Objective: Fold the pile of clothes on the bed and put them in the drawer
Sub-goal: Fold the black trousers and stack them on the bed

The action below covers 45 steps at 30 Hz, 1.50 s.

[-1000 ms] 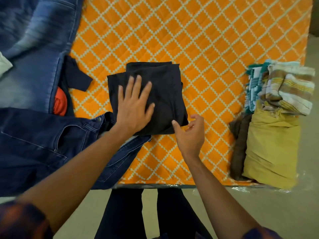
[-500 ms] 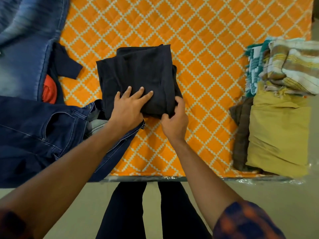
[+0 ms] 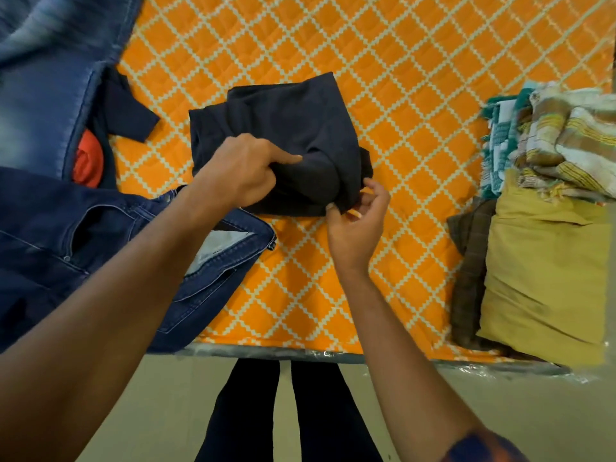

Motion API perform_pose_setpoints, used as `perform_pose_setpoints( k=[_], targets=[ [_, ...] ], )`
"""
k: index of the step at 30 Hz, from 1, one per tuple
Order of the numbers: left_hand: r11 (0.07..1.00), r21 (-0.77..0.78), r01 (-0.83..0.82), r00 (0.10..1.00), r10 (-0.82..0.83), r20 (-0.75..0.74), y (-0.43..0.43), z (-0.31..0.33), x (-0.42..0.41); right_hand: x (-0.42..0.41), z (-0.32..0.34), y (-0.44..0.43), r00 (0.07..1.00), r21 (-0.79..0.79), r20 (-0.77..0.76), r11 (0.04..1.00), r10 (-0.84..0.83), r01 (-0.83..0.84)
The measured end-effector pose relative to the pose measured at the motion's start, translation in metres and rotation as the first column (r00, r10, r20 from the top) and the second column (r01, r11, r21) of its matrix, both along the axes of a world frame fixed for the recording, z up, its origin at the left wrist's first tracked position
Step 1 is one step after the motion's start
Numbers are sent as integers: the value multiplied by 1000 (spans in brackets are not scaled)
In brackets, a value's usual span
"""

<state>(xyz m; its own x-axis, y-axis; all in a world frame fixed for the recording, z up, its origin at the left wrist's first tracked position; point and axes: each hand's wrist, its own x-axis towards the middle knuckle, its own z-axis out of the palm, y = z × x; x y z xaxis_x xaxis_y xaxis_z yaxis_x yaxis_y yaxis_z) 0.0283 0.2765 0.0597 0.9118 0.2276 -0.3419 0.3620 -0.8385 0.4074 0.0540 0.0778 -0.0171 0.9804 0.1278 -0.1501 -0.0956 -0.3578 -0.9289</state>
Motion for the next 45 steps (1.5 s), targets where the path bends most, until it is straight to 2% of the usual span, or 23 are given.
perform_pose_setpoints(
  k=[3, 5, 9, 11, 13, 14, 15, 16, 17, 19, 20, 22, 24, 27, 29, 31, 33, 35, 37, 39, 40, 43, 45],
  targets=[
    [1000, -17, -13, 1000, 13, 24, -1, 7, -12, -20, -9, 10, 1000, -12, -17, 1000, -5, 5],
    [997, -68, -25, 998, 28, 58, 4, 14, -17, -5, -11, 17, 994, -78, 102, 997, 29, -21],
    [990, -39, -139, 976, 143, 163, 31, 31, -19, 57, -13, 0, 958, -132, 227, 970, -172, 206],
    [984, -7, -177, 966, 176, 189, 40, 38, -17, 67, -4, -7, 967, -173, 223, 972, -119, 160],
    [984, -11, -177, 958, 175, 228, 41, 43, -13, 47, 14, -4, 989, -102, 80, 986, -124, 132],
    [983, -12, -184, 950, 181, 254, 41, 44, -11, 29, 26, 3, 970, -8, -129, 978, -208, 209],
    [981, -15, -194, 942, 191, 277, 41, 45, -8, 9, 40, 11, 872, 103, -420, 941, -252, 322],
    [979, -19, -202, 933, 198, 302, 41, 47, -6, -9, 50, 21, 690, 193, -699, 880, -187, 434],
    [977, -28, -213, 922, 210, 326, 41, 49, -4, -19, 57, 31, 504, 256, -863, 827, -37, 500],
    [978, -6, -209, 905, 196, 378, 41, 54, -3, -19, 58, 52, 311, 416, -908, 697, 281, 585],
    [983, 36, -181, 906, 153, 396, 40, 56, -4, -7, 54, 64, 319, 497, -866, 595, 385, 632],
    [991, 103, -88, 914, 39, 405, 39, 56, -11, 30, 50, 83, 438, 617, -783, 459, 443, 639],
    [996, 94, -8, 915, -31, 402, 40, 50, -22, 67, 54, 91, 553, 648, -759, 485, 345, 587],
    [993, 108, 57, 913, -95, 397, 28, 19, -43, 98, 48, 73, 566, 644, -748, 586, 347, 492],
    [973, 208, 100, 937, -163, 310, 7, -11, -61, 103, 33, 52, 559, 552, -770, 759, 307, 344],
    [958, 194, 212, 974, -224, 41, -24, -37, -82, 94, 19, 25, 562, 354, -807, 909, 179, 220],
    [957, 167, 235, 969, -217, -117, -51, -58, -106, 75, 3, -3, 647, 201, -762, 963, 36, 183],
    [980, 162, 116, 993, -117, -1, -62, -63, -115, 54, -1, -18, 861, 60, -490, 980, -137, 190],
    [983, 176, -46, 979, 9, 206, -56, -65, -109, 34, 9, -15, 995, -145, 1, 985, -97, 96],
    [975, 188, -116, 952, 55, 300, -42, -63, -93, 9, 21, 7, 902, -209, 387, 971, 192, -118],
    [973, 196, -123, 952, 60, 300, -35, -63, -81, -4, 28, 22, 815, -240, 470, 938, 338, -250],
    [962, 247, -113, 989, 84, 124, -11, -75, -47, -18, 12, 56, 656, -575, 338, 700, 675, -424],
    [941, 256, -221, 974, 225, 12, 4, -95, -37, 5, -17, 59, 679, -748, 185, 550, 711, -372]
  ],
)
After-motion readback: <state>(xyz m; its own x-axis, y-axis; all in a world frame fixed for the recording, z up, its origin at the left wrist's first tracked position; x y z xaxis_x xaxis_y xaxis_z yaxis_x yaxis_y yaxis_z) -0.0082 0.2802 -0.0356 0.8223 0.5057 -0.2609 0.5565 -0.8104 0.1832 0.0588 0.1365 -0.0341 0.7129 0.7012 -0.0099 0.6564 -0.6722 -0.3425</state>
